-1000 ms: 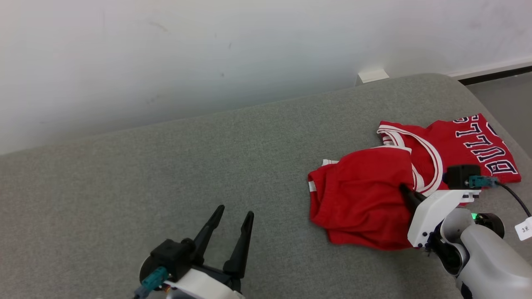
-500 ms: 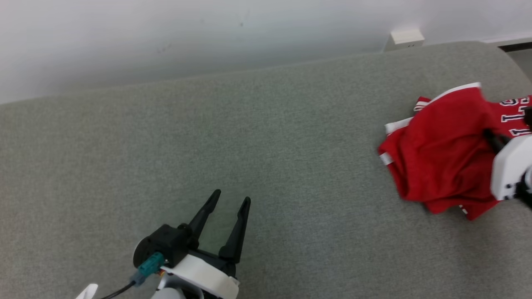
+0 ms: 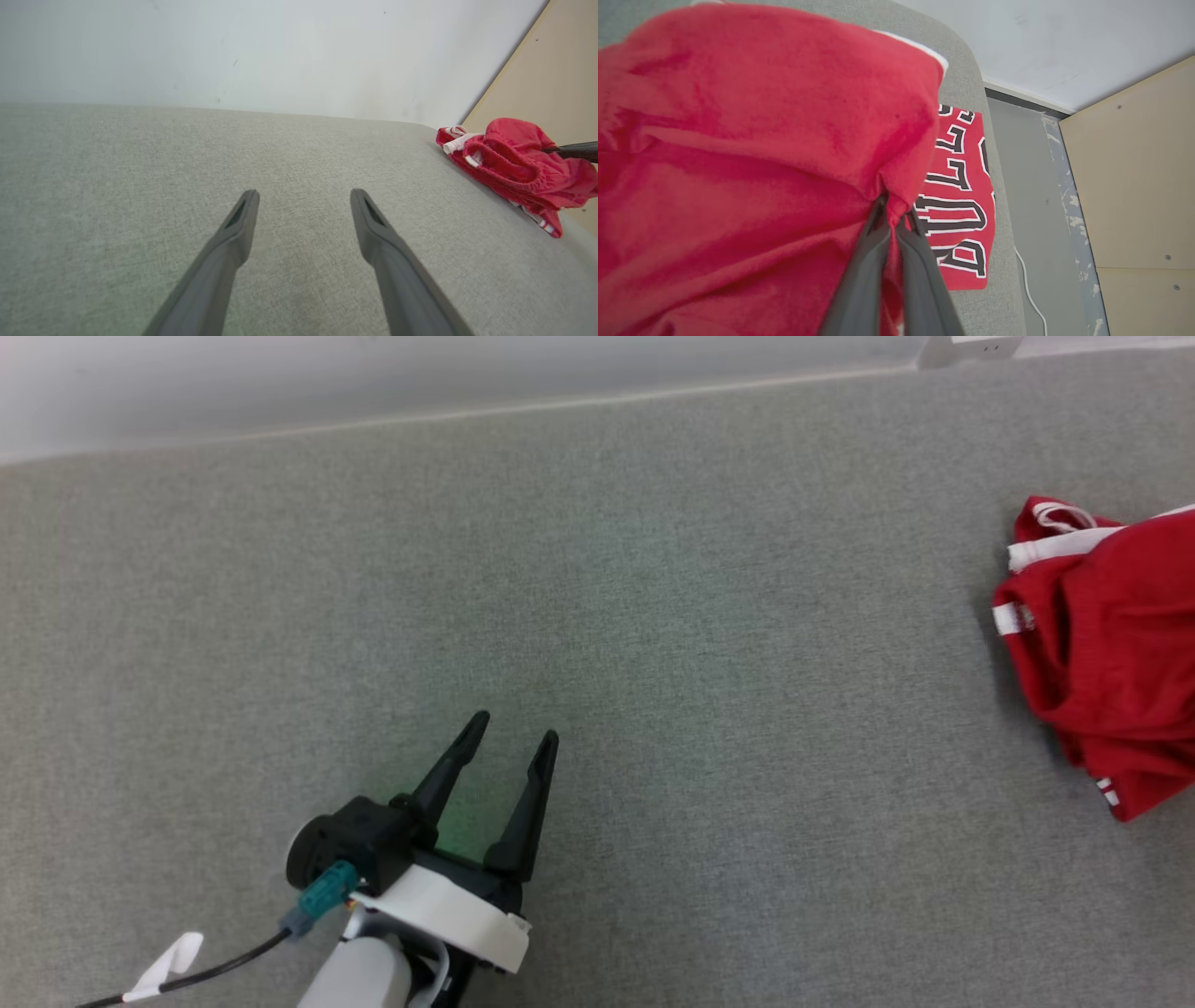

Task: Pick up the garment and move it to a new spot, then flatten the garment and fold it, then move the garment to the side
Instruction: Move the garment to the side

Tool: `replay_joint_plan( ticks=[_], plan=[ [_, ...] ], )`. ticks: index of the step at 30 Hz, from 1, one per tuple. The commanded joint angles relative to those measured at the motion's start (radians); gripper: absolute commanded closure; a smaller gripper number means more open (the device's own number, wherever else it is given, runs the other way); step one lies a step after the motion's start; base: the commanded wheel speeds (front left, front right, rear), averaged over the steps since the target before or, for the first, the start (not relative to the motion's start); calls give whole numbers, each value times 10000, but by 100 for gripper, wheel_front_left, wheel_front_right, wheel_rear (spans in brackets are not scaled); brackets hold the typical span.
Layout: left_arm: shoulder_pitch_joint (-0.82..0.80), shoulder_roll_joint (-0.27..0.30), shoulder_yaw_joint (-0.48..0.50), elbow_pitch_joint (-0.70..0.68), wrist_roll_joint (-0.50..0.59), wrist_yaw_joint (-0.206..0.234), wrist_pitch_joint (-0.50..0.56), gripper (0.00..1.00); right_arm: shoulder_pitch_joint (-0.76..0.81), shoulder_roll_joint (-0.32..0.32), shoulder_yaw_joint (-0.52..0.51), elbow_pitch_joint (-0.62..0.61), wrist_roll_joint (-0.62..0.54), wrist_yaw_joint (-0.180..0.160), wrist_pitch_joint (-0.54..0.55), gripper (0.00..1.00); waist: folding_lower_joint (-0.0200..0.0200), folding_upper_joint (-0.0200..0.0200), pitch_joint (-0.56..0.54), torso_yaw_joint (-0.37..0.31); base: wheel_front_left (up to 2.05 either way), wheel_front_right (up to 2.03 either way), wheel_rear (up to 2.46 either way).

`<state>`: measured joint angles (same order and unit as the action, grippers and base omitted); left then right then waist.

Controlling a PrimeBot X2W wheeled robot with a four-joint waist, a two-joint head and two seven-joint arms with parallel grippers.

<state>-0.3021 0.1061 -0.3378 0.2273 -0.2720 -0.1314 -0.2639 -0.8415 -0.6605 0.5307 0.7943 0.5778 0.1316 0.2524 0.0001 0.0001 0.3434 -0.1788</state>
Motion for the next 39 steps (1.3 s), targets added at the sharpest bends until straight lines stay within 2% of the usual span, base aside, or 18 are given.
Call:
replay_joint_plan(
  ticks=[1, 4, 5, 6, 7, 8, 15, 19, 23, 29, 34, 37, 39],
  plan=[
    [-188, 124, -4, -13, 60, 16, 3, 0, -203, 13, -111, 320, -133, -22, -181, 100, -1, -1, 273, 87, 0, 0, 0],
    [-316, 162, -22, 26, 20, 16, 3, 0, -305, 210, -345, 901, -318, -24, -484, 99, -1, -1, 413, 161, 0, 0, 0],
    [-346, 167, -5, 33, 6, 16, 3, 0, -346, 233, -431, 1107, -372, -24, -608, 57, -1, -1, 436, 192, 0, 0, 0],
    [-375, 164, 16, 37, -6, 16, 3, 0, -387, 243, -488, 1312, -439, -24, -694, 57, -1, -1, 440, 224, 0, 0, 0],
    [-384, 157, 43, 40, -17, 16, 3, 0, -425, 277, -533, 1510, -488, -24, -732, 4, -1, -1, 427, 249, 0, 0, 0],
    [-373, 149, 70, 46, -24, 16, 3, 0, -474, 314, -565, 1684, -560, -24, -833, 0, -1, -1, 398, 268, 0, 0, 0],
    [-35, 10, 305, 93, -102, 16, 3, 0, -755, 346, -861, 2511, -1294, -24, -1460, 0, -1, -1, -353, 346, 0, 0, 0],
    [276, -72, 649, 99, -111, 16, 3, 0, -641, 583, -1090, 2294, -1310, -24, -2021, 0, -1, -1, -1156, 411, 0, 0, 0],
    [651, -82, 1239, 27, -8, 22, 3, 0, -149, 809, -1088, 1437, -1124, -24, -2576, 0, -1, -1, -1991, 465, 0, 0, 0],
    [1056, -10, 2193, -162, 34, 38, 3, 0, 818, 1116, -1376, -683, -629, -24, -3113, 0, -1, -1, -2941, 606, 0, 0, 0],
    [1330, -108, 2775, -107, -99, 65, 4, 0, 2240, 1295, -2121, -2537, -517, -24, -3355, 0, -1, -1, -3607, 852, 0, 0, 0],
    [1502, -176, 2947, -24, -40, 79, 3, 0, 3283, 1619, -2790, -3645, -720, -24, -3447, 0, -1, -1, -3783, 964, 0, 0, 0],
    [1564, -198, 2996, 51, -108, 77, 3, 0, 3638, 1749, -3020, -4000, -795, -24, -3493, 0, -1, -1, -3821, 990, 0, 0, 0]
  ],
)
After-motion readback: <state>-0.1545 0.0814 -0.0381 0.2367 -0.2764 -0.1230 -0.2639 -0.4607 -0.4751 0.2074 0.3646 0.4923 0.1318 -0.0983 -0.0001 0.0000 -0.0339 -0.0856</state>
